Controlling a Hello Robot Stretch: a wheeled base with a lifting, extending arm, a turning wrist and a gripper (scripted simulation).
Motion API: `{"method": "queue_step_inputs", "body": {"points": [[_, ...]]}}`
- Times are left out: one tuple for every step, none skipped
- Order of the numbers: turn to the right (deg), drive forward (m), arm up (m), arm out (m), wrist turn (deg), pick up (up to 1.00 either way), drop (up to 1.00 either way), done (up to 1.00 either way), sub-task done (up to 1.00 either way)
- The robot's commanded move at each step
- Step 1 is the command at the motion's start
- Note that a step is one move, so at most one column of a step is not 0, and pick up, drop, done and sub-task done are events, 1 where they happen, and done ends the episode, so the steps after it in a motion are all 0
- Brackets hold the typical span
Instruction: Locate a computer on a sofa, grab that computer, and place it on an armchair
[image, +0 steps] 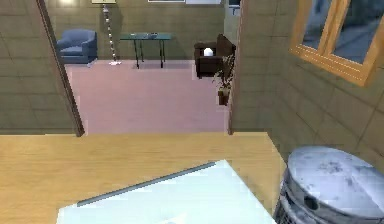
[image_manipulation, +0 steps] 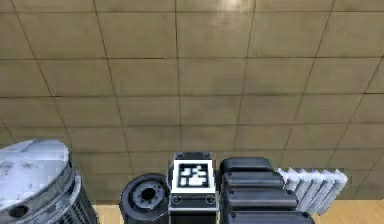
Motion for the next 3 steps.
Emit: {"method": "queue_step_inputs", "body": {"points": [[-12.0, 0.00, 0.00, 0.00, 0.0, 0.00, 0.00, 0.00, 0.00], [0.0, 1.00, 0.00, 0.00, 0.0, 0.00, 0.00, 0.00, 0.00], [-3.0, 0.00, 0.00, 0.00, 0.0, 0.00, 0.00, 0.00, 0.00]]}}
